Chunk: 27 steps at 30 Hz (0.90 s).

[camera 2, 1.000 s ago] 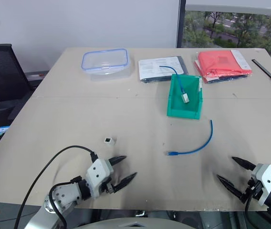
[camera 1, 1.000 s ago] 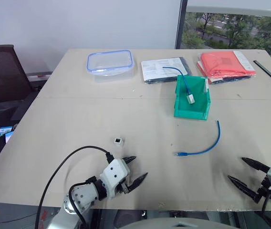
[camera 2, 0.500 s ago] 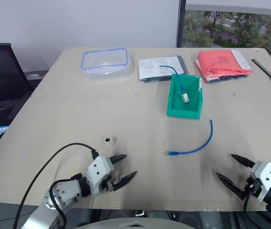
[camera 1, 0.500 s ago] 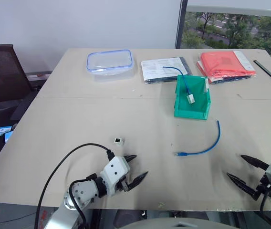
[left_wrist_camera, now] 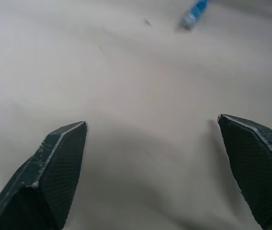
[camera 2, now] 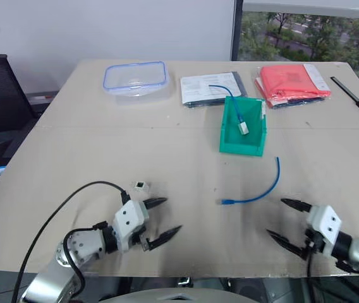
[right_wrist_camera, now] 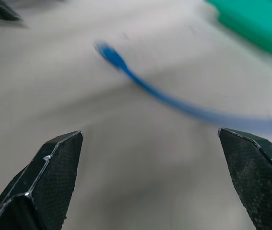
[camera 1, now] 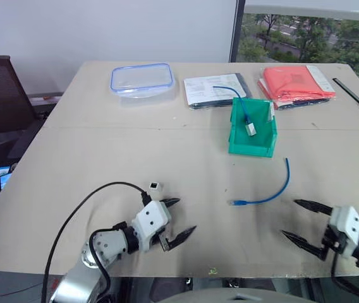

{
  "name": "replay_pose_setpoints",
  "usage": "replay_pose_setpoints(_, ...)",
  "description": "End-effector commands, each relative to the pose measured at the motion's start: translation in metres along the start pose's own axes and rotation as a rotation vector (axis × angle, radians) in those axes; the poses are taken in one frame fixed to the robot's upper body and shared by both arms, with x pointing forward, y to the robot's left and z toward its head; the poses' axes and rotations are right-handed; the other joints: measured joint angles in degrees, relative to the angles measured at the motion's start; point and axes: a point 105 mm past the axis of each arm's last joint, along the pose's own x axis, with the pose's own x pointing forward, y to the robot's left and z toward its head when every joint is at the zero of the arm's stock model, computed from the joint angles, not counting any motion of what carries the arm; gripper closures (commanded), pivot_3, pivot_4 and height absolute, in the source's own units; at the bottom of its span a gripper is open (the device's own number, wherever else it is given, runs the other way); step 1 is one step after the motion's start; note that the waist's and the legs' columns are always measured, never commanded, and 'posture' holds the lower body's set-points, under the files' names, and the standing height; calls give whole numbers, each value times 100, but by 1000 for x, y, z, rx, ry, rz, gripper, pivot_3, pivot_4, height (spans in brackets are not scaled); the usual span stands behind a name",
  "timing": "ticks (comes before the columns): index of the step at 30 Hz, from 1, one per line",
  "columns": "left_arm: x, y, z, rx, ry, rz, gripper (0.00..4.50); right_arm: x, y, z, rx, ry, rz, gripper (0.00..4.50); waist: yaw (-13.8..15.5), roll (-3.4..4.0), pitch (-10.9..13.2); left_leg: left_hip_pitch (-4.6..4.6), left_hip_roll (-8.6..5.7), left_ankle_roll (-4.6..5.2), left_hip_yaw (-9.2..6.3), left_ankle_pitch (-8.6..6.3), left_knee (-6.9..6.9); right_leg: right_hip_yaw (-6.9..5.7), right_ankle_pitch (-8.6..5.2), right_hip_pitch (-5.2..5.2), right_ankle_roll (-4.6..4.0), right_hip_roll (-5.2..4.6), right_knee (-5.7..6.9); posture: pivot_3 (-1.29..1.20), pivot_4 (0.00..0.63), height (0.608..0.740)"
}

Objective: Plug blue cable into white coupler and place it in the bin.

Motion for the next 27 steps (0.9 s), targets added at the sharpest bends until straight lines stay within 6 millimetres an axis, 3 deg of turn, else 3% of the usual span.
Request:
replay_pose_setpoints(1, -2, 2, 22, 37, -41, -95, 21, 31, 2, 9, -76, 50, 76, 0, -15, -12, 7, -7, 0, 0, -1, 0, 1, -4, 0, -6, 0, 0, -1, 0, 150, 736)
replay_pose_setpoints(8, -10, 2, 49, 83, -18, -299, 21, 74, 0, 16, -69, 64, 210, 0, -34, -23, 15, -85, -3, 22, -36, 16, 27, -48, 15, -41, -23, 5, -4, 0, 150, 736)
replay_pose_setpoints(9, -13, 2, 52, 86, -9, -326, 6, 78, 0, 18, -69, 58, 227, 259, -41, -27, 18, -84, -4, 22, -37, 16, 28, -49, 18, -39, -17, 6, -3, 0, 150, 736)
replay_pose_setpoints(13, -16, 2, 60, 99, 11, -370, 0, 87, 3, 21, -83, 62, 284, 1780, -90, -27, 19, -81, -5, 22, -48, 16, 34, -61, 25, -28, -1, 12, -2, 0, 150, 736)
replay_pose_setpoints(18, -15, 11, 63, 127, 27, -340, 0, 90, 3, 19, -105, 80, 315, 4445, -95, -30, 21, -74, -5, 22, -49, 17, 45, -59, 16, -25, 19, 33, 16, 0, 150, 736)
replay_pose_setpoints(22, -12, 25, 70, 146, 32, -301, 0, 100, -6, 27, -125, 66, 313, 4445, -99, -31, 22, -69, -4, 10, -53, 25, 52, -57, 10, -24, 10, 37, 30, 0, 150, 736)
replay_pose_setpoints(27, -6, 52, 90, 205, 34, -269, 0, 130, -26, 50, -144, 15, 298, 4445, -104, -43, 32, -66, 2, -9, -65, 40, 58, -59, 16, -25, -4, 53, 48, 0, 150, 736)
